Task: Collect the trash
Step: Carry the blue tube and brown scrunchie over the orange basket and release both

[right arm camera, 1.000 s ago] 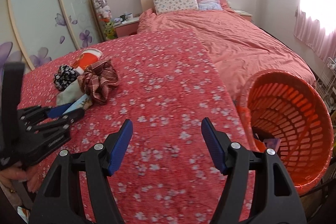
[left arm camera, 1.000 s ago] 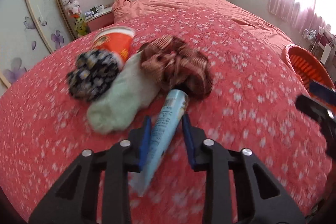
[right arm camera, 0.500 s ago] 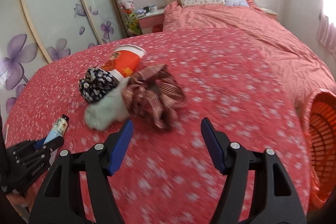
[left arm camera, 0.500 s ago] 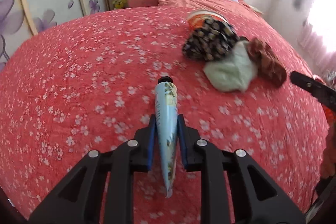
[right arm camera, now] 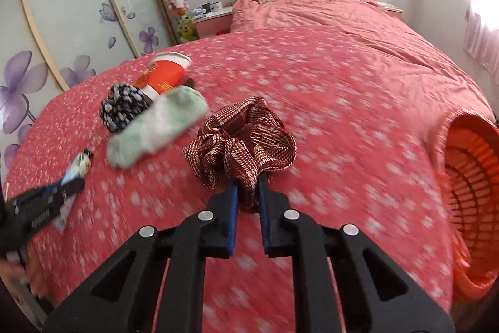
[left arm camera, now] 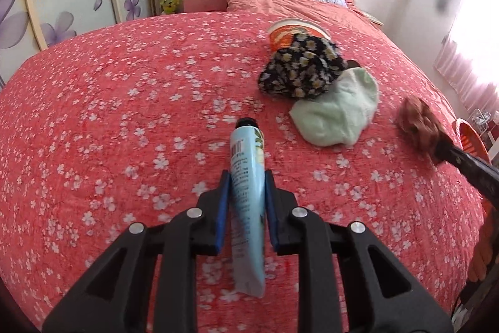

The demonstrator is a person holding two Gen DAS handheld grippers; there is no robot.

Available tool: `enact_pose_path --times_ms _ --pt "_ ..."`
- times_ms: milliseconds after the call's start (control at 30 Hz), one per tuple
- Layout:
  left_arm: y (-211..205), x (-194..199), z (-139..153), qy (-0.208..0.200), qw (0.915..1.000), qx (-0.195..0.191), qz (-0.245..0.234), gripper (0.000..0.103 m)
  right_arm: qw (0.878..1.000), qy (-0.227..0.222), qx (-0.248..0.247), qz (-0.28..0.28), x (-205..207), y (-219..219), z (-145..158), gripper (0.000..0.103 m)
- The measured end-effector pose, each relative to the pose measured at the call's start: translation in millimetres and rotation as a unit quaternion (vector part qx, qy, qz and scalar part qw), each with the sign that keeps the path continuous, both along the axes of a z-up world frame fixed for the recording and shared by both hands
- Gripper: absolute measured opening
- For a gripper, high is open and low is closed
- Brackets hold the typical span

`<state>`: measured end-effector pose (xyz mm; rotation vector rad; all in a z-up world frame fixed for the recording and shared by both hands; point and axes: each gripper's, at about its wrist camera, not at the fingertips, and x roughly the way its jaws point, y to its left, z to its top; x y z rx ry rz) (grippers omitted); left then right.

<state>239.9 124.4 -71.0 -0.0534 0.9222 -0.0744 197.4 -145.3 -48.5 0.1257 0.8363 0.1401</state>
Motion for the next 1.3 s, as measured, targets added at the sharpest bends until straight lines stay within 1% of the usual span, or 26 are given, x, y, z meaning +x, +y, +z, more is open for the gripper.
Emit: enact_pose_path --times_ms 67,100,167,200,233,300,333,433,500,533,567,633,667,900,1100,1167,1300 --pt "-5.3 -0.1 0.2 0.001 1.0000 -0.005 -0.005 0.023 1.000 0.001 -0.008 0.004 -10.1 -7.0 0.4 0.019" --pt "-7.1 1.4 0.6 0.002 1.0000 -0.006 -0.005 0.024 1.000 0.000 -0.009 0.006 -10.7 -8.9 1.3 0.025" --pt "-6.6 3.0 -0.1 0.004 1.0000 -0.007 0.000 0.028 1.000 -0.005 -0.018 0.008 -10.6 -7.2 3.0 0.065" --pt "-6.1 4.6 0.0 0.005 1.0000 -0.008 0.003 0.028 1.000 -0.008 -0.022 0.008 -8.5 -6.3 3.8 0.072" --pt "-4.2 6.5 -0.1 0.005 0.9999 -0.008 0.007 0.028 1.000 -0.010 -0.023 0.010 -4.9 -4.2 4.6 0.075" --pt "-3.3 10.0 -0.4 0.005 0.9999 -0.005 0.012 0.028 1.000 -0.003 -0.025 0.009 4.8 -0.7 3.6 0.078" --pt "-4.3 9.8 -0.5 0.004 0.9999 -0.003 0.013 0.028 1.000 0.003 -0.026 0.011 10.1 0.4 2.2 0.081" --pt "-4.6 12.4 -1.4 0.000 0.9999 0.004 0.016 0.028 0.998 0.021 -0.051 0.002 24.1 5.3 -5.1 0.082" --pt "-6.5 11.3 -1.9 -0.004 0.9998 0.011 0.015 0.028 0.997 0.025 -0.069 -0.006 30.9 8.6 -8.5 0.078" --pt "-8.3 9.7 -2.4 -0.007 0.9997 0.017 0.012 0.028 0.996 0.028 -0.079 -0.012 34.9 10.1 -10.3 0.069" --pt "-9.0 9.1 -3.3 -0.010 0.9996 0.022 0.010 0.028 0.996 0.029 -0.082 -0.016 35.9 9.1 -10.9 0.061" --pt "-8.9 9.4 -3.5 -0.010 0.9997 0.019 0.011 0.028 0.996 0.028 -0.078 -0.023 35.7 4.7 -12.3 0.052" --pt "-8.2 9.3 -3.5 -0.011 0.9998 0.015 0.012 0.028 0.996 0.027 -0.075 -0.026 34.2 2.1 -13.8 0.051" --pt "1.5 5.0 -4.8 -0.012 0.9997 -0.016 0.014 0.029 0.997 0.022 -0.062 -0.025 30.9 -4.8 -17.6 0.052" --pt "16.0 1.9 -5.0 -0.015 0.9979 -0.057 0.026 0.029 0.998 0.023 -0.062 -0.024 29.1 -3.2 -17.0 0.053" --pt "15.8 1.7 -4.7 -0.015 0.9979 -0.057 0.029 0.028 0.998 0.023 -0.060 -0.023 29.1 -3.3 -17.2 0.054" --pt "11.4 2.4 -4.1 -0.014 0.9988 -0.039 0.028 0.028 0.998 0.023 -0.063 -0.021 29.9 -1.4 -17.2 0.055"
